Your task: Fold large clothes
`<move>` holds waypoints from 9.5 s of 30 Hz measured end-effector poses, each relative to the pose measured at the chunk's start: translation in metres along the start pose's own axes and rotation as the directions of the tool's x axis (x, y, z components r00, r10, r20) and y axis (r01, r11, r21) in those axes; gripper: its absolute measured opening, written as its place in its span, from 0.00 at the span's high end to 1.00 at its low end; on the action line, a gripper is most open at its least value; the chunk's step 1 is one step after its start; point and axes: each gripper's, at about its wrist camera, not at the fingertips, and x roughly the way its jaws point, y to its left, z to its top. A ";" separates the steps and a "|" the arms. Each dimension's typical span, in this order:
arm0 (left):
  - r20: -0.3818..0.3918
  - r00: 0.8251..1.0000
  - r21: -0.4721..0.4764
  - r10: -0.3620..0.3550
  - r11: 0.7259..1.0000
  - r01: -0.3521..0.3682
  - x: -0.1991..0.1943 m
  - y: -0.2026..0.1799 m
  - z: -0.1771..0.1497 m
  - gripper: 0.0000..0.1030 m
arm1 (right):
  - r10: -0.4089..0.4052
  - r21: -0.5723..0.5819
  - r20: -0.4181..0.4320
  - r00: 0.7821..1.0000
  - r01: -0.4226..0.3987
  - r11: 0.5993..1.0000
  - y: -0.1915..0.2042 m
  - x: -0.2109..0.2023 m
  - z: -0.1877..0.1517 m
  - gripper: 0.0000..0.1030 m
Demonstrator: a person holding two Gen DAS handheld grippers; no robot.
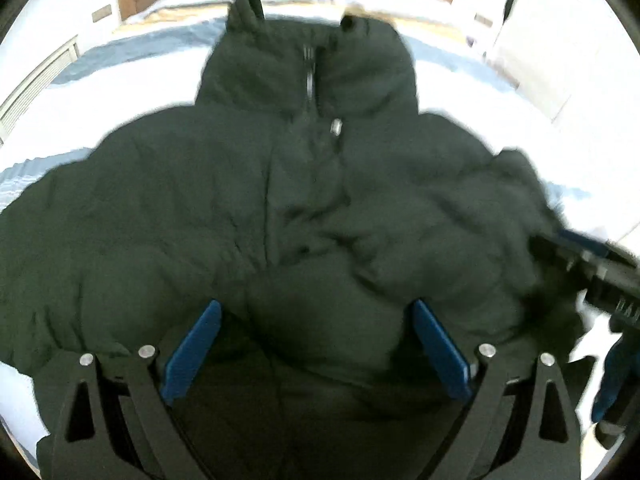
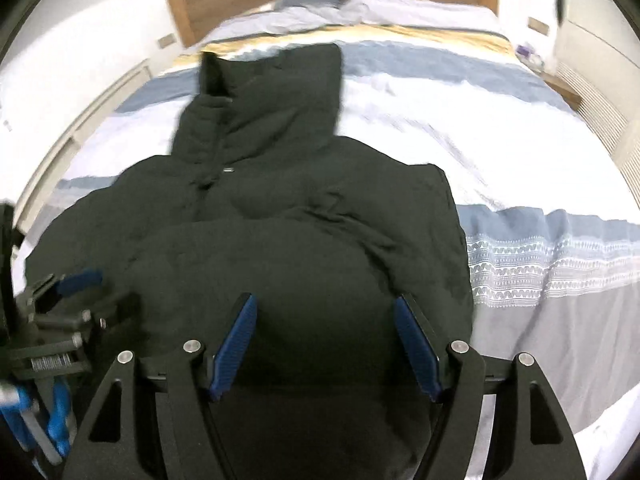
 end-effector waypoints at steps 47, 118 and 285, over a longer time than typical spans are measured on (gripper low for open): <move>0.170 0.983 -0.165 0.072 0.985 -0.043 -0.208 0.149 -0.101 0.06 | -0.154 0.130 -0.073 0.985 0.163 0.978 0.083 -0.100 -0.100 0.31; 0.422 0.899 -0.879 -0.120 0.191 0.438 -0.071 0.569 -0.188 0.48 | -0.201 0.067 -0.170 0.965 0.215 0.974 0.123 -0.061 -0.093 0.31; 0.096 0.995 0.012 -0.003 1.000 0.002 -0.075 0.201 -0.027 0.35 | 0.005 -0.234 -0.087 0.996 -0.026 0.972 0.258 -0.016 -0.084 0.28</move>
